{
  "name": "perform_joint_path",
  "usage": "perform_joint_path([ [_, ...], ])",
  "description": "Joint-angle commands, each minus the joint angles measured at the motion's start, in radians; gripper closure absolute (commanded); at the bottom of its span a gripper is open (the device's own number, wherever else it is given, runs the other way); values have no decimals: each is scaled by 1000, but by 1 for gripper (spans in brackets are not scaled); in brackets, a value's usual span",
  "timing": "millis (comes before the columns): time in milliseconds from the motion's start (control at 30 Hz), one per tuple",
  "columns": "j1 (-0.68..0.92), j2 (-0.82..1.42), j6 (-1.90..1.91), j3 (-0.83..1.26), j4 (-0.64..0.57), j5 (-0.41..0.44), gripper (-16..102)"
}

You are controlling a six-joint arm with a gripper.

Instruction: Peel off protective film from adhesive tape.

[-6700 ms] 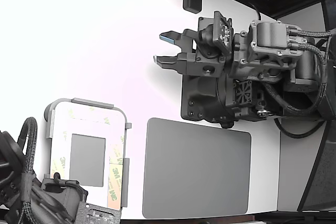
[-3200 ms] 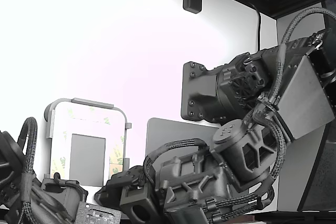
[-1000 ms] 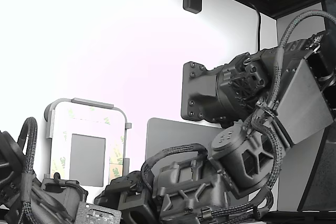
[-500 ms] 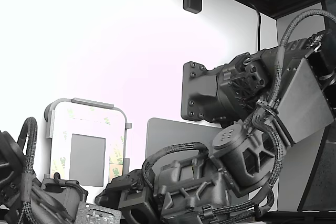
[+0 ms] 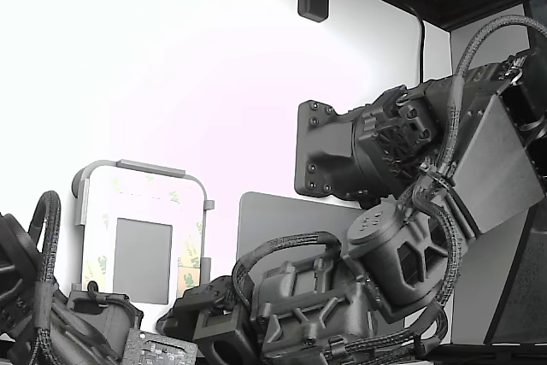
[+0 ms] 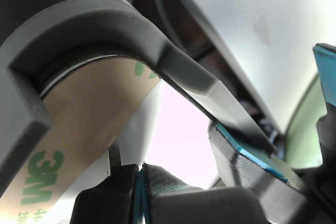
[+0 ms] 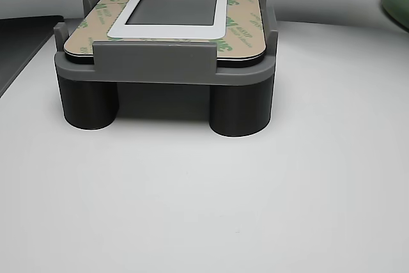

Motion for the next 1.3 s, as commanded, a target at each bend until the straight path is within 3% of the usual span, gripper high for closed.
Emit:
perform_joint_path([
  [0, -12, 23, -2, -35, -2, -6, 97],
  [1267, -25, 18, -12, -20, -26, -25, 97],
])
